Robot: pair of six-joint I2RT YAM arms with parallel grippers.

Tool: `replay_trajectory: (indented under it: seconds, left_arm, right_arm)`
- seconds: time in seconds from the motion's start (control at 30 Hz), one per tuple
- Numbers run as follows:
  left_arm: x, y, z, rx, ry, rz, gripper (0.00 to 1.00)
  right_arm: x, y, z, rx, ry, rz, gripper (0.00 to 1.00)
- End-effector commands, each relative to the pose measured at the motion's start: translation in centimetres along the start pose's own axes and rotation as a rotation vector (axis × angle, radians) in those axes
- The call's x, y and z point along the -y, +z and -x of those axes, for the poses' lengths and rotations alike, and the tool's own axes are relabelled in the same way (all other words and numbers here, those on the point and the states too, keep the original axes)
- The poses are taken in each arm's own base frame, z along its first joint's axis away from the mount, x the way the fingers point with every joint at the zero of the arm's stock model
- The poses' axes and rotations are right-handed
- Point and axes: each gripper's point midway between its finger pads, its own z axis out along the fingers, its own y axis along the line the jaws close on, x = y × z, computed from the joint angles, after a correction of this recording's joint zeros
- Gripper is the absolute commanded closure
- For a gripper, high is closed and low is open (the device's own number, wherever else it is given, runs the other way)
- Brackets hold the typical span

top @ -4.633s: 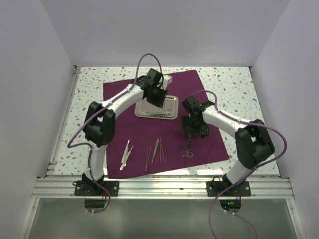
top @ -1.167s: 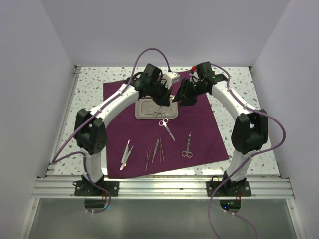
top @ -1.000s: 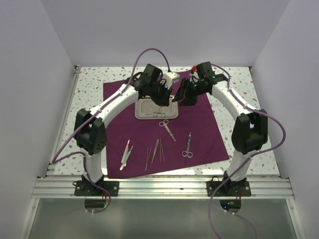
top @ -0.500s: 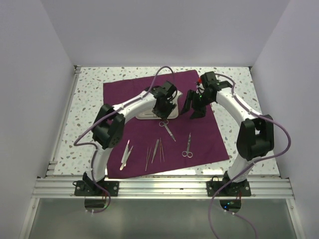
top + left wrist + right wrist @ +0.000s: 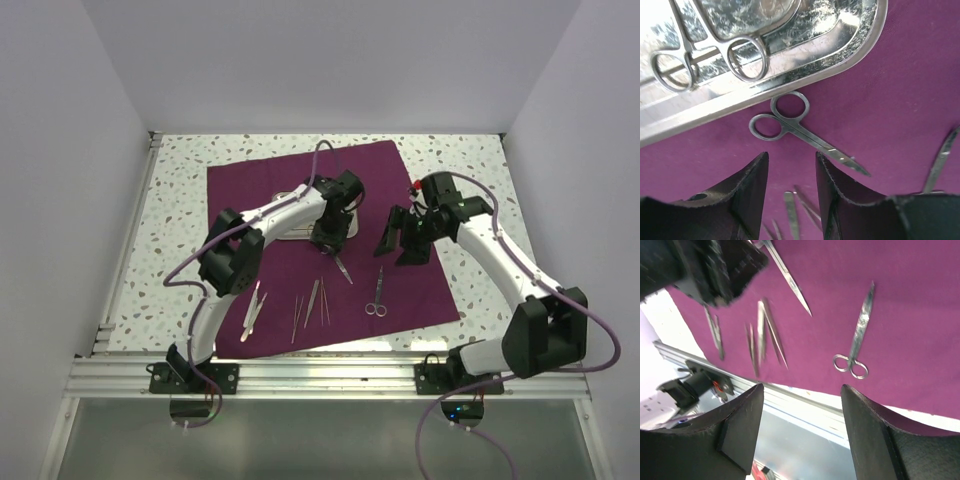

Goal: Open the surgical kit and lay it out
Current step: Pick up the medical item from the surgical kit.

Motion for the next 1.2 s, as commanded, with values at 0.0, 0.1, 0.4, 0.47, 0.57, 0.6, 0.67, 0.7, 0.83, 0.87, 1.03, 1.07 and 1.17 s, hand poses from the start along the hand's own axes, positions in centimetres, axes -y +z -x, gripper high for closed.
replay_trajectory:
  seconds: [0.0, 0.1, 0.4, 0.47, 0.57, 0.6, 0.67, 0.7, 0.83, 0.87, 1.03, 1.07, 1.17]
  left_arm:
    - [1.4, -1.1, -1.1, -0.033, -0.158, -0.029, 0.54]
    - [1.6, -0.4, -2.2, -0.055, -0.227, -0.012, 0.54]
    - [3.2, 2.1, -2.3, -0.049, -0.341, -0.023, 0.54]
    - [3.5, 2.2, -2.0, -0.045, -0.360, -0.025, 0.55]
    - [3.9, 1.3, -1.4, -0.025, -0.394, -0.035, 0.55]
    - [3.9, 1.2, -1.4, -0.024, -0.402, -0.036, 0.55]
    - [4.1, 0.8, -1.2, -0.012, -0.424, -0.045, 0.55]
    - [4.2, 0.9, -1.2, -0.012, -0.429, -0.048, 0.55]
    - [4.4, 1.8, -1.6, -0.035, -0.460, -0.036, 0.55]
    - [4.5, 2.0, -1.7, -0.039, -0.471, -0.030, 0.55]
    - [3.1, 4.0, -3.0, -0.080, -0.491, 0.092, 0.56]
    - [2.9, 4.3, -3.0, -0.085, -0.500, 0.105, 0.56]
    - [2.3, 5.6, -4.1, -0.118, -0.522, 0.153, 0.56]
  right_arm:
    - [0.2, -0.8, -0.8, 0.036, -0.019, 0.015, 0.33]
    - [0.6, -1.6, -1.8, 0.051, -0.028, 0.013, 0.33]
    - [1.4, -3.4, -4.7, 0.034, -0.077, 0.012, 0.32]
    - [1.2, -3.5, -5.1, 0.031, -0.077, 0.028, 0.32]
    - [1.0, -3.5, -5.8, 0.024, -0.079, 0.044, 0.32]
    - [0.9, -3.6, -5.9, 0.024, -0.088, 0.044, 0.32]
    - [0.7, -3.8, -6.0, 0.029, -0.103, 0.043, 0.32]
    - [0.6, -3.8, -6.1, 0.027, -0.115, 0.045, 0.32]
    - [0.3, -4.1, -6.2, 0.037, -0.129, 0.053, 0.33]
    - [0.2, -4.2, -6.2, 0.044, -0.132, 0.058, 0.33]
    - [0.4, -4.3, -6.7, 0.052, -0.134, 0.068, 0.32]
    - [0.4, -4.3, -6.7, 0.052, -0.135, 0.069, 0.32]
    - [0.5, -4.4, -6.9, 0.058, -0.136, 0.072, 0.32]
